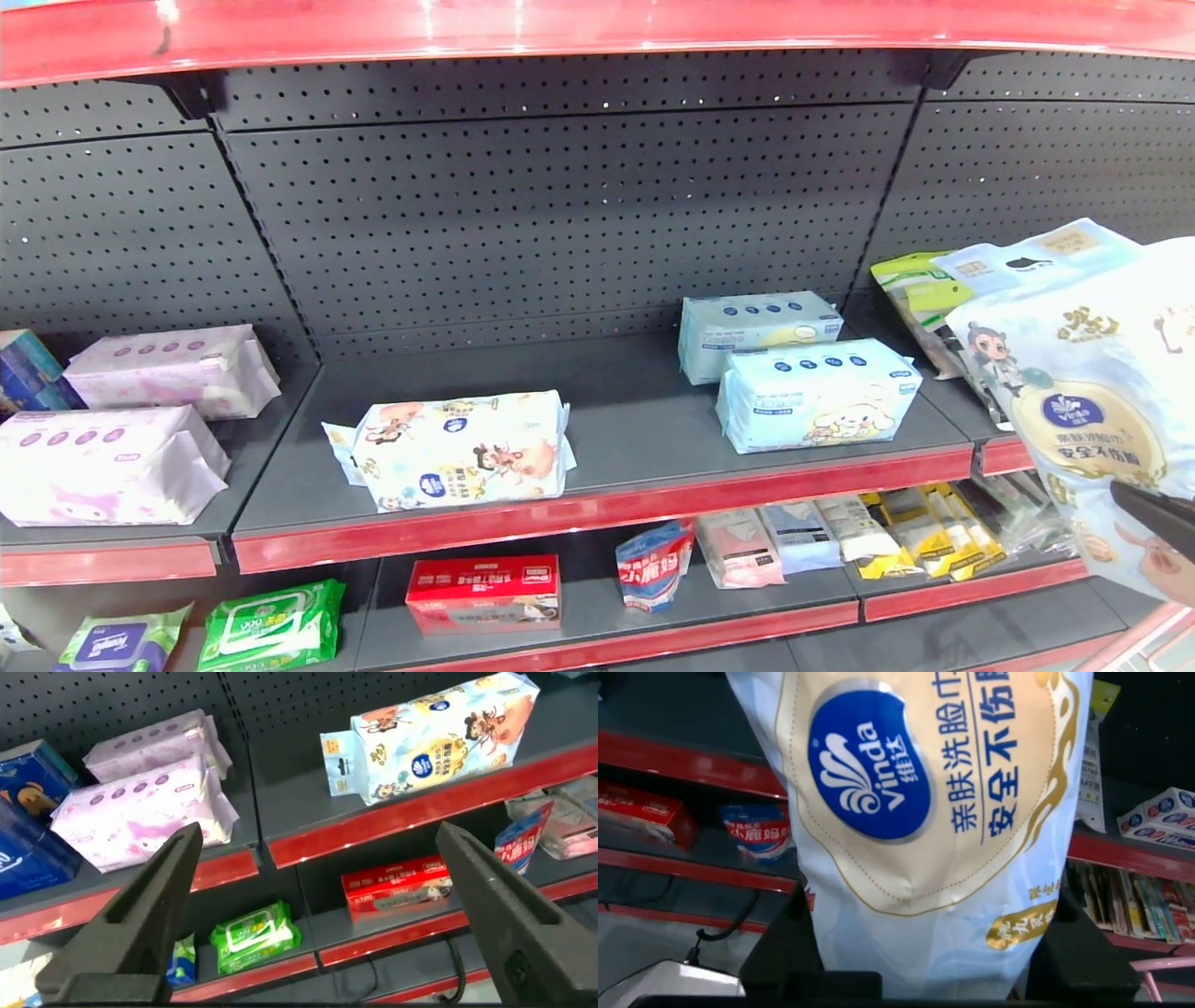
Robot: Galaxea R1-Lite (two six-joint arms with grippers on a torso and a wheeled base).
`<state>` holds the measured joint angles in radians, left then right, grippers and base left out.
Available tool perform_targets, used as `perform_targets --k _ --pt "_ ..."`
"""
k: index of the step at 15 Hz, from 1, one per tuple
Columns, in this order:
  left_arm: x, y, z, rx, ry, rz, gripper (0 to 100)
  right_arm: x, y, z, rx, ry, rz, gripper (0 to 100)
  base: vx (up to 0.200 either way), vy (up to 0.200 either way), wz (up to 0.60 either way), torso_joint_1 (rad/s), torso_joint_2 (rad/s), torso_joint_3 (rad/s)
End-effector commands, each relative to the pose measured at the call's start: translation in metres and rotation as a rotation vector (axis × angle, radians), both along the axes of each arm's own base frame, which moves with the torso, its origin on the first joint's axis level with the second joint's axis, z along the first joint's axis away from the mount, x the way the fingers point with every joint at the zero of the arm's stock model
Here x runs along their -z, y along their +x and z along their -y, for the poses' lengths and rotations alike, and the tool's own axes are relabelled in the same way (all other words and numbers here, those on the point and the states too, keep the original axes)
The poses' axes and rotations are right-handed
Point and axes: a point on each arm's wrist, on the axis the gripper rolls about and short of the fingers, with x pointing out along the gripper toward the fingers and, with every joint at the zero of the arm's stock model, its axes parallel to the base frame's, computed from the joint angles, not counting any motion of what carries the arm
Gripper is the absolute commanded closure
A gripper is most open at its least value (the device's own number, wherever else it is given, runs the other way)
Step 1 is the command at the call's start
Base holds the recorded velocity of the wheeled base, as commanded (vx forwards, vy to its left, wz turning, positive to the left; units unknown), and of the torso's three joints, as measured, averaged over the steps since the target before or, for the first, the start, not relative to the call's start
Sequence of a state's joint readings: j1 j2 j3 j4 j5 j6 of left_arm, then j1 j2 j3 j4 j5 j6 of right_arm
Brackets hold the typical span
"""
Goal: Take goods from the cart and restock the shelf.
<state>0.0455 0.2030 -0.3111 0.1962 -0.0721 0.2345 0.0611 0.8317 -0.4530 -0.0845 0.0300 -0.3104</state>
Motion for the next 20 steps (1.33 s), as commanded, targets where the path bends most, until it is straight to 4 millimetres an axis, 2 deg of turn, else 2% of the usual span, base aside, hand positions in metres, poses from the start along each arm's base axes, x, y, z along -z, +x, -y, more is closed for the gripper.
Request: perform_targets --k 1,7,8,11,14,16,17,18,20 --pt "0.0 0.001 0.0 0.0 0.0 -0.005 0 0.001 0.0 0.0 -0.001 0.001 -0.002 100 0.0 0.0 0.6 0.002 0.0 0.002" --pt "0.0 0.0 0.0 0.0 0.0 -0.004 0 0.001 0.0 0.0 0.001 0.0 -0.003 100 0.0 0.0 0.6 0.004 0.0 0.001" --pt "0.001 0.0 0.0 0.0 0.0 0.001 0 0.001 0.0 0.0 0.0 -0.001 -0.002 100 0.0 0.0 0.0 0.0 0.0 0.0" --pt "0.012 -0.002 0.0 0.0 0.002 -0.001 0 -0.004 0.002 0.0 0.0 -0.002 0.011 100 0.0 0.0 0.0 0.0 0.0 0.0" --pt "0.032 -0.002 0.0 0.027 -0.003 -0.025 0 -0.013 0.007 -0.002 -0.058 0.013 0.024 100 0.0 0.0 0.0 0.0 0.0 0.0" --pt "0.047 -0.004 0.001 0.033 -0.005 -0.024 0 -0.026 0.021 -0.004 -0.092 0.017 0.024 100 0.0 0.0 0.0 0.0 0.0 0.0" --pt "0.047 -0.003 0.001 0.034 -0.007 -0.025 0 -0.027 0.022 -0.004 -0.094 0.016 0.026 100 0.0 0.0 0.0 0.0 0.0 0.0" --pt "0.055 -0.001 0.001 0.069 -0.03 -0.042 0 -0.033 0.038 -0.006 -0.111 0.011 0.01 100 0.0 0.0 0.0 0.0 0.0 0.0" --pt "0.057 0.0 0.002 0.089 -0.069 -0.046 0 -0.034 0.05 -0.007 -0.13 -0.002 -0.012 100 0.0 0.0 0.0 0.0 0.0 0.0"
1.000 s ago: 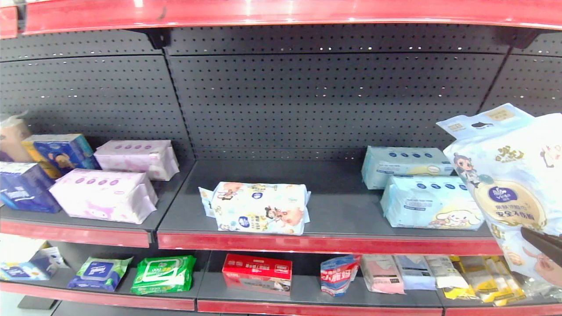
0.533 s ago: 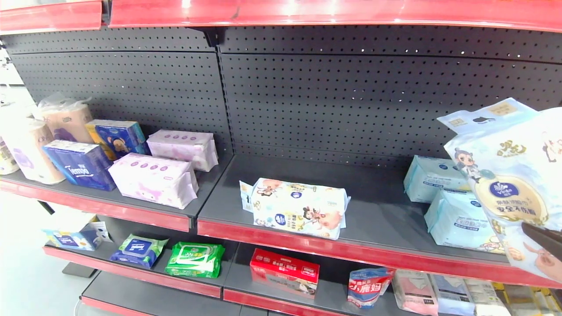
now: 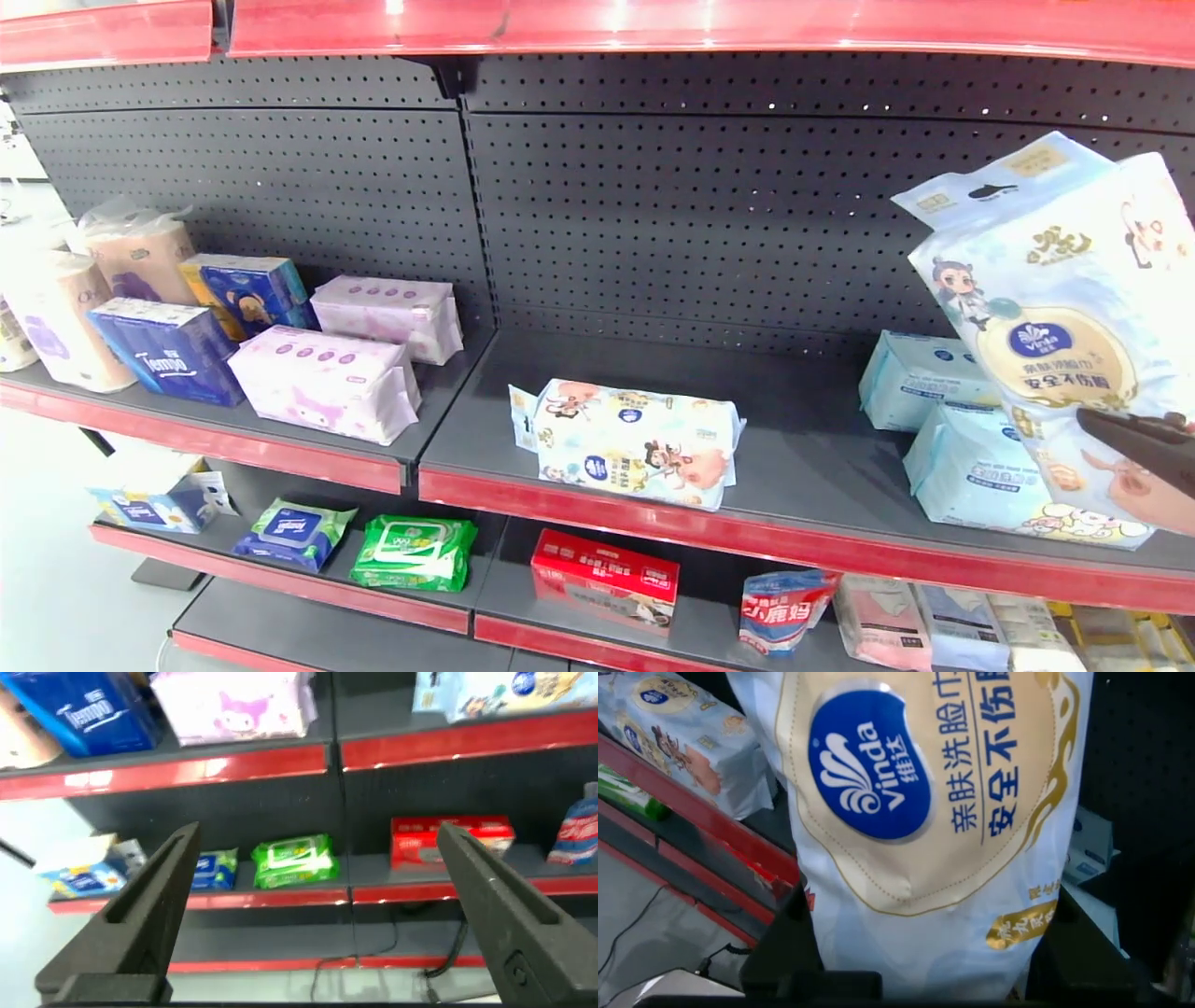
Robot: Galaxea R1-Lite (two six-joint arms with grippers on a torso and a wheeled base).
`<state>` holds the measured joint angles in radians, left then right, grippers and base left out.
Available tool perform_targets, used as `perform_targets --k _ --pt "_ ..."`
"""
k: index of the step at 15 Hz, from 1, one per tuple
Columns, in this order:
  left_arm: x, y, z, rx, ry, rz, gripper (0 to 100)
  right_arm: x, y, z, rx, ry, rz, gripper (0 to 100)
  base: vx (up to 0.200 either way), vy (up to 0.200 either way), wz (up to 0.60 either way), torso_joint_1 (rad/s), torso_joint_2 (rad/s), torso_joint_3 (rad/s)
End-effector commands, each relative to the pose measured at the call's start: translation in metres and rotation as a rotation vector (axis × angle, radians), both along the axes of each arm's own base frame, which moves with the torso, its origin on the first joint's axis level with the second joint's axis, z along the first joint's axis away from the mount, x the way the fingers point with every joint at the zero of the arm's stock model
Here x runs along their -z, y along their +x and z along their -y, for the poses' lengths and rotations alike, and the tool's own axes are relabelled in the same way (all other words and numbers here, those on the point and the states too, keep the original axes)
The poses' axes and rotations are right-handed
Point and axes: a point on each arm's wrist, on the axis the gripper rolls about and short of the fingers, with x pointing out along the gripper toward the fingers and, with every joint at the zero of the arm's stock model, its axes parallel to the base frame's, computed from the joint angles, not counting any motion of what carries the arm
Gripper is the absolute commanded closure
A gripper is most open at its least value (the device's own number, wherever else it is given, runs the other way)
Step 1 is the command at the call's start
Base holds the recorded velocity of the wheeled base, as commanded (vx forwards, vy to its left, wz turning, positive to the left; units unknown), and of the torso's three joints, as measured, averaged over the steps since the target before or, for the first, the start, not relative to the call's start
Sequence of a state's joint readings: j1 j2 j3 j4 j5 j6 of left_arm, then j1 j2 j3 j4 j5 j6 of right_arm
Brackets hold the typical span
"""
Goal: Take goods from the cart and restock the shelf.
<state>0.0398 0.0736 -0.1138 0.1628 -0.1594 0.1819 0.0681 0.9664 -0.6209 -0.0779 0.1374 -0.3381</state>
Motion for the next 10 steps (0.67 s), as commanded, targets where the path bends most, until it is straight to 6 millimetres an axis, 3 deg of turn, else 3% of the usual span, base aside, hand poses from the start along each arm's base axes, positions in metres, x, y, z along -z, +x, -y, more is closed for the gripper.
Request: perform_targets --k 1,7,10 --pt "0.004 0.0 0.0 -0.003 -0.033 -0.01 0 0.001 0.023 -0.003 -0.025 -0.012 -0.05 100 0.0 0.0 0.0 0.0 0.0 0.0" --pt "0.007 -0.004 -0.001 0.024 -0.106 0.069 0 -0.006 0.059 -0.025 -0.13 -0.016 -0.087 100 0.0 0.0 0.0 0.0 0.0 0.0" --pt "0.008 -0.002 -0.004 -0.134 -0.181 0.079 0 -0.009 0.072 -0.027 -0.11 -0.026 -0.092 100 0.0 0.0 0.0 0.0 0.0 0.0"
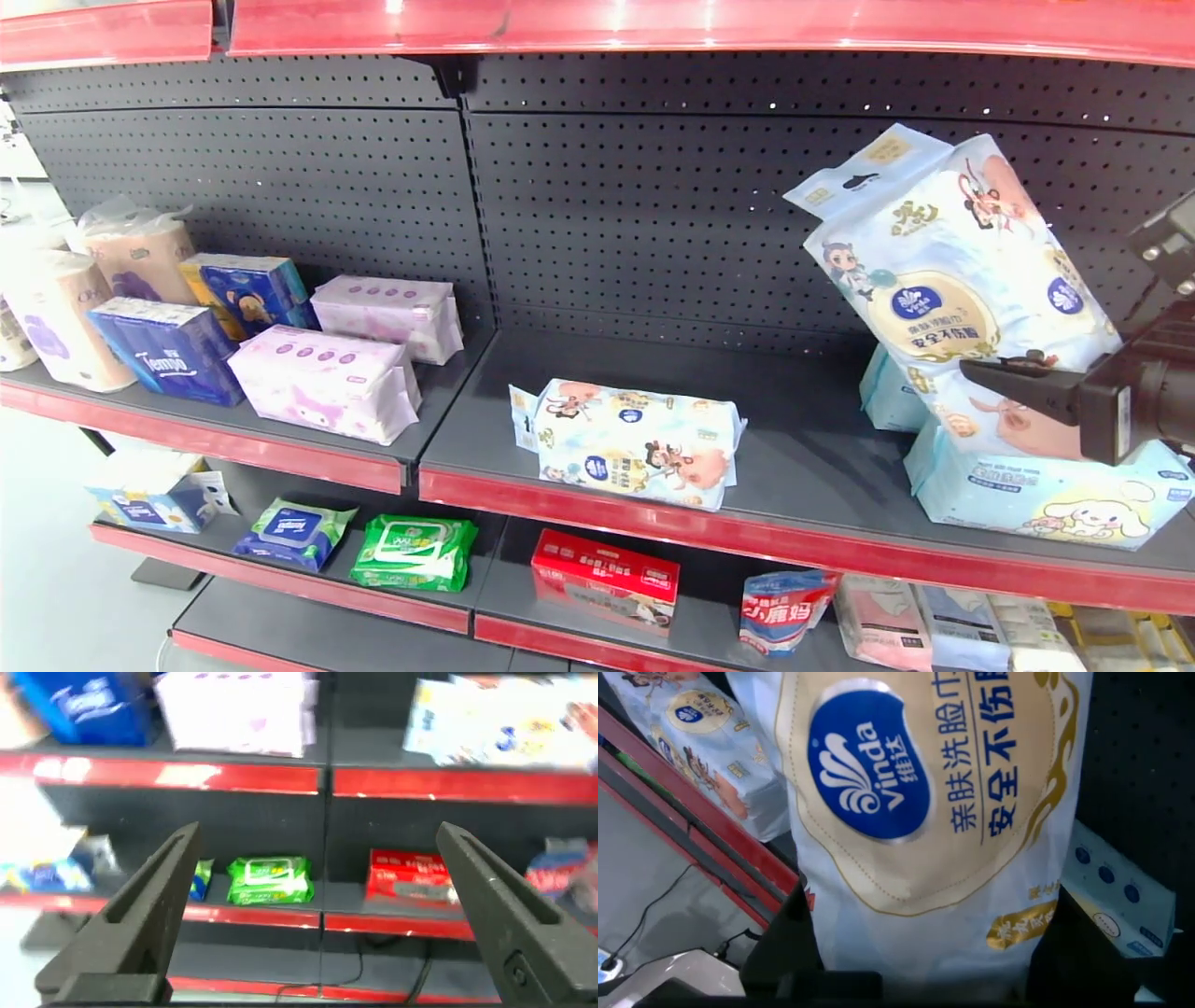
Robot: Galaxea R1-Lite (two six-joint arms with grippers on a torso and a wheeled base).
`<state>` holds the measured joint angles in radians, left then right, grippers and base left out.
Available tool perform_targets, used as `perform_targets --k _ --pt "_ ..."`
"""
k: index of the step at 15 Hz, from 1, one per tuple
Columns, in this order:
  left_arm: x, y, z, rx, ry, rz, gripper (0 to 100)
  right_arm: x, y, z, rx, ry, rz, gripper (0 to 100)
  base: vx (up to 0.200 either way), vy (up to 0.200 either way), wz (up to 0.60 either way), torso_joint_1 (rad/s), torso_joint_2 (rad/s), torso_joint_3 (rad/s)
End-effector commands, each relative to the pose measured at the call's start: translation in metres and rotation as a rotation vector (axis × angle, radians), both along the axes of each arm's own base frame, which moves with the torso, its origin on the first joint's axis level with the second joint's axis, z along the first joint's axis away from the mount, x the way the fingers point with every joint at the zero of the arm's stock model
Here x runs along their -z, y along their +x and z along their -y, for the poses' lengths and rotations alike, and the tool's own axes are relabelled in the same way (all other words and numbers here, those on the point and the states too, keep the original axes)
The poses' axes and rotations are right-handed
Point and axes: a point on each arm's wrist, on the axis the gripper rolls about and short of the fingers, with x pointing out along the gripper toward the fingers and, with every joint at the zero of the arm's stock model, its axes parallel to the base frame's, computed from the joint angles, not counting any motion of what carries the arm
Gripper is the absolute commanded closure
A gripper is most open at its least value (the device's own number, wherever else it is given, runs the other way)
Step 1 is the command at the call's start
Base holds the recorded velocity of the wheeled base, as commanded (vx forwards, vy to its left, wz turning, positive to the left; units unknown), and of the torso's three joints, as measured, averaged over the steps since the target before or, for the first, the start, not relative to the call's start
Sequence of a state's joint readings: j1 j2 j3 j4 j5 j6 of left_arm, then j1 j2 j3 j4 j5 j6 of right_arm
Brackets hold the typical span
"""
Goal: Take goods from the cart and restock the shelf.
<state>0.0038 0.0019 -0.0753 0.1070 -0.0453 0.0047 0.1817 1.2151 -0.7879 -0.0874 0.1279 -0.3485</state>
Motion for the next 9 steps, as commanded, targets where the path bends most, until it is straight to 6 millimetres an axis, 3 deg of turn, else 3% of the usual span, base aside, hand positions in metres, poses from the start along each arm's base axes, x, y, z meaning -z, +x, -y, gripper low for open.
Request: perform_targets --k 1,6,7,9 --pt "0.0018 0.0016 -0.002 -0.089 -0.016 0.018 0 0.0035 0.0131 -0.0057 -0.007 -0.009 -0.027 100 0.0 0.0 0.0 0.0 0.0 0.0" --pt "0.005 0.0043 0.0033 0.147 0.093 0.055 0 0.0054 0.0109 -0.0064 -0.01 -0.01 -0.032 100 0.0 0.0 0.0 0.0 0.0 0.0" --pt "0.0045 0.005 0.0028 0.118 0.092 0.049 0 0.0039 0.0116 -0.0065 -0.01 -0.009 -0.027 100 0.0 0.0 0.0 0.0 0.0 0.0" --pt "0.0048 0.0047 -0.0028 -0.13 0.075 0.052 0 0.0021 0.0124 -0.0061 -0.006 -0.005 -0.022 100 0.0 0.0 0.0 0.0 0.0 0.0"
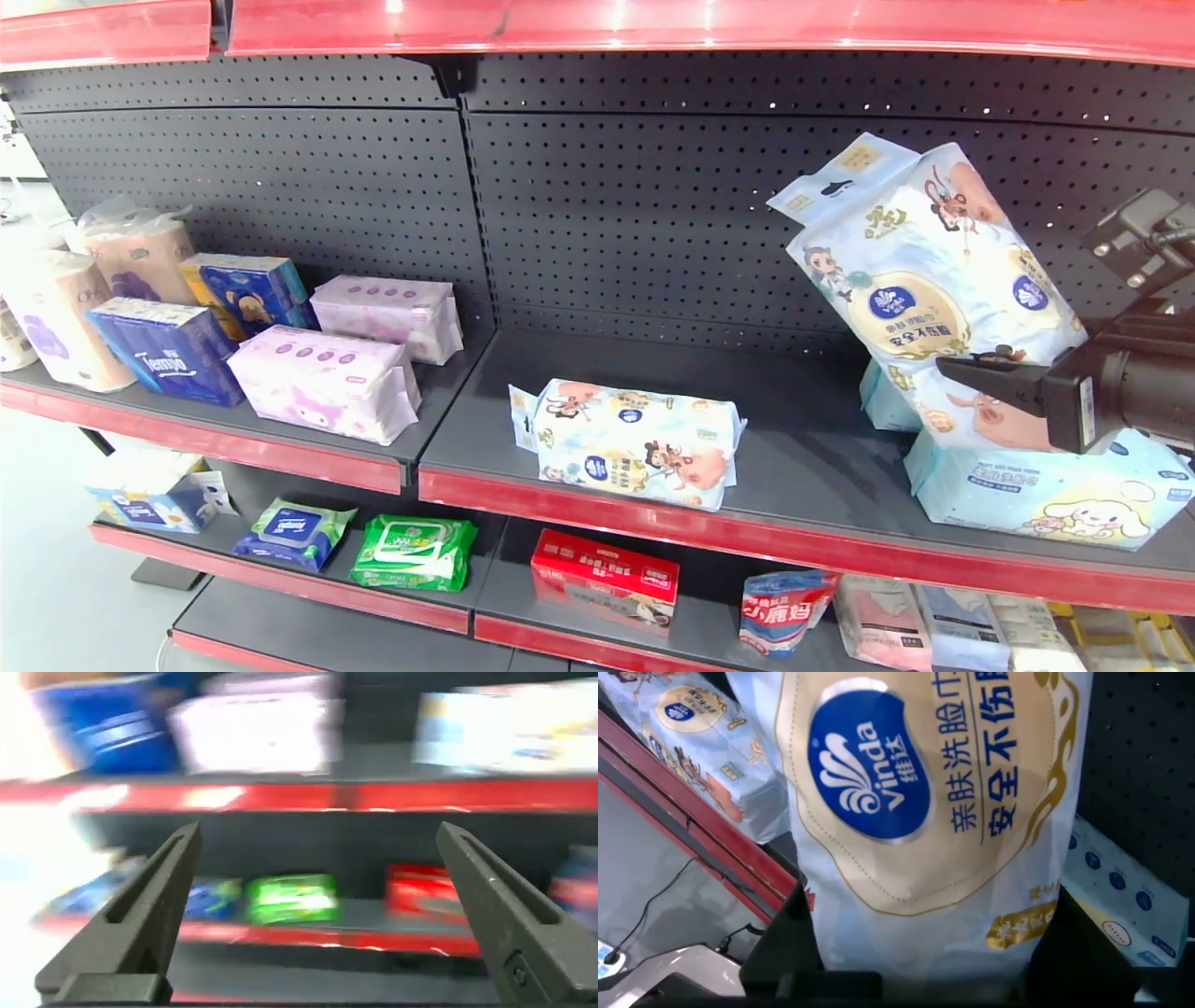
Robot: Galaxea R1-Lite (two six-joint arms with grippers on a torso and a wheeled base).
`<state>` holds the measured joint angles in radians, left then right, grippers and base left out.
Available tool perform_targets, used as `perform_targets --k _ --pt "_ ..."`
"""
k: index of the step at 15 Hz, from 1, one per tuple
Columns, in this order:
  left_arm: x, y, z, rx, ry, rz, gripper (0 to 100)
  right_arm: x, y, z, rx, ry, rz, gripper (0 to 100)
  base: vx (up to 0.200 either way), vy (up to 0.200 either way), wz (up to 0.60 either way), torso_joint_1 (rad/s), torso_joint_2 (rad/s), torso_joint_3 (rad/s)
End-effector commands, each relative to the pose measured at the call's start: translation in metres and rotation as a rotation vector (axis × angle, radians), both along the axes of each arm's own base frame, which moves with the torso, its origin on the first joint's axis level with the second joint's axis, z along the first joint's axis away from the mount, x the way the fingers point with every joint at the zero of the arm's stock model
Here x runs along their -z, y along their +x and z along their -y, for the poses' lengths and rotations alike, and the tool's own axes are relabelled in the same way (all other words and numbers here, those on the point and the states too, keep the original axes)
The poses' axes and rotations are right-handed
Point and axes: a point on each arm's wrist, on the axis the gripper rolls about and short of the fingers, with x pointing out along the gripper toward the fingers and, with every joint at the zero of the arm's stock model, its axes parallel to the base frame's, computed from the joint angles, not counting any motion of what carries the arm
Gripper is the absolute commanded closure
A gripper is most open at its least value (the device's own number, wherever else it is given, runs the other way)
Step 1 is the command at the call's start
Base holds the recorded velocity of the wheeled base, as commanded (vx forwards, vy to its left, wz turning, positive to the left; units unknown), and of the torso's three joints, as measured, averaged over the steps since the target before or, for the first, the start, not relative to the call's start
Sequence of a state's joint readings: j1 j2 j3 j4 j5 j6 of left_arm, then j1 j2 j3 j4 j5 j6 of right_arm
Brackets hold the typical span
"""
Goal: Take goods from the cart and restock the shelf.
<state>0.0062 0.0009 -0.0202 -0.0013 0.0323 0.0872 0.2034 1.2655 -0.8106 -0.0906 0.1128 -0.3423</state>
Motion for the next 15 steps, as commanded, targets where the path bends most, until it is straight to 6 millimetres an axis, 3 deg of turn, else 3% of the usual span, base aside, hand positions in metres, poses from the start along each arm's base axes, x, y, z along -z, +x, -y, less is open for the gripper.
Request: perform_targets --k 1,4,5,12,15 --pt "0.001 0.0 -0.001 -0.053 -0.013 0.002 0 -0.001 0.0 0.0 0.0 0.001 0.002 100 0.0 0.0 0.0 0.0 0.0 0.0" --pt "0.001 0.0 0.0 -0.004 -0.011 -0.005 0 -0.001 0.0 0.001 0.004 0.002 0.002 100 0.0 0.0 0.0 0.0 0.0 0.0" --pt "0.005 0.001 0.003 0.12 -0.014 -0.018 0 0.0 0.001 0.001 0.004 0.002 0.0 100 0.0 0.0 0.0 0.0 0.0 0.0" --pt "0.006 0.002 0.001 0.064 -0.087 -0.02 0 0.0 0.004 0.0 -0.001 -0.002 0.008 100 0.0 0.0 0.0 0.0 0.0 0.0" --pt "0.006 0.002 0.001 0.064 -0.087 -0.02 0 -0.006 0.02 -0.005 -0.014 -0.018 0.016 100 0.0 0.0 0.0 0.0 0.0 0.0"
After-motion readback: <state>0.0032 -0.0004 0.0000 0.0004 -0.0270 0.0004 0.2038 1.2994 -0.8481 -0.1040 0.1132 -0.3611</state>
